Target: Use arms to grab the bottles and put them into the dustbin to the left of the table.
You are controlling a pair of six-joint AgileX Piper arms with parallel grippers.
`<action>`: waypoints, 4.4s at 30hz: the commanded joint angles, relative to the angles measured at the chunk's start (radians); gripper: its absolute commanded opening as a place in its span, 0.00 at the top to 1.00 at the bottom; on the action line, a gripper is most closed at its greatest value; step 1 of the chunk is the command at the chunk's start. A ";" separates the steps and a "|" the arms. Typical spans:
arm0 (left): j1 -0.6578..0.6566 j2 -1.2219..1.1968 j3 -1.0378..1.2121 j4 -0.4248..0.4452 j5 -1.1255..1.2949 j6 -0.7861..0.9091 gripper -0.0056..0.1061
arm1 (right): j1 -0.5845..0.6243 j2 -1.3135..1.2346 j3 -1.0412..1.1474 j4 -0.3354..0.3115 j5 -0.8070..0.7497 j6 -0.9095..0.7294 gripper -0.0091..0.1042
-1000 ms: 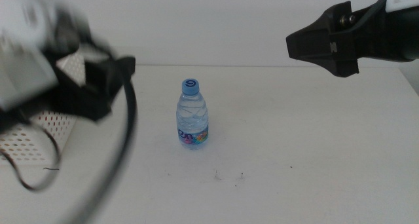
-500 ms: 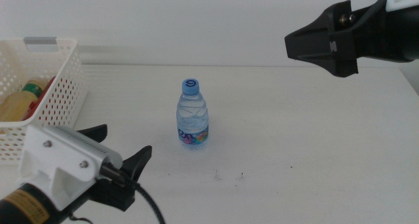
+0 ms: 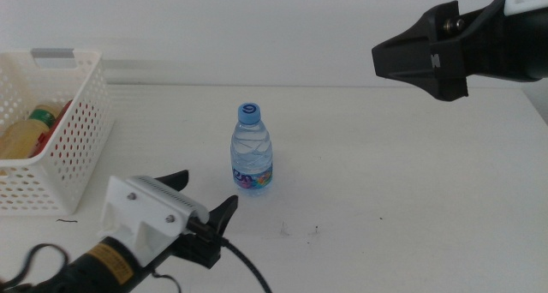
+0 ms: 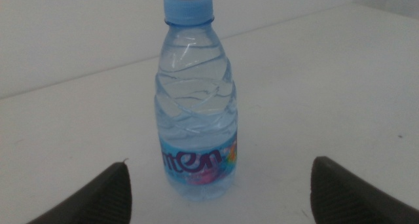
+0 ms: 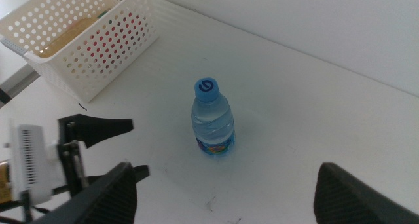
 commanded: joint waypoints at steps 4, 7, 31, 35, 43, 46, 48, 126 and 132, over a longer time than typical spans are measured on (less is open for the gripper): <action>-0.007 0.211 -0.073 -0.012 -0.173 -0.023 0.11 | -0.006 -0.005 -0.004 -0.006 -0.012 -0.009 0.12; -0.007 0.304 -0.120 -0.016 -0.173 -0.023 0.11 | -0.006 -0.005 -0.004 -0.006 -0.012 -0.009 0.12; -0.006 0.387 -0.417 -0.048 0.057 0.030 0.11 | -0.006 -0.005 -0.004 -0.006 -0.012 -0.009 0.12; -0.006 0.446 -0.466 -0.054 0.026 0.026 0.11 | -0.006 -0.005 -0.004 -0.006 -0.012 -0.009 0.12; -0.006 0.532 -0.558 -0.073 0.013 0.029 0.11 | -0.006 -0.005 -0.004 -0.006 -0.012 -0.009 0.12; -0.006 0.548 -0.576 -0.086 0.013 0.029 0.11 | -0.006 -0.005 -0.004 -0.006 -0.012 -0.009 0.12; -0.006 0.565 -0.578 -0.099 -0.010 0.029 0.27 | -0.006 -0.005 -0.004 -0.006 -0.012 -0.009 0.12; 0.472 -0.139 -1.235 -0.158 1.790 0.274 0.11 | -0.006 -0.005 -0.004 -0.006 -0.012 -0.009 0.12; 0.243 -0.412 -0.950 -0.148 1.398 0.243 0.11 | -0.006 -0.005 -0.004 -0.006 -0.012 -0.009 0.12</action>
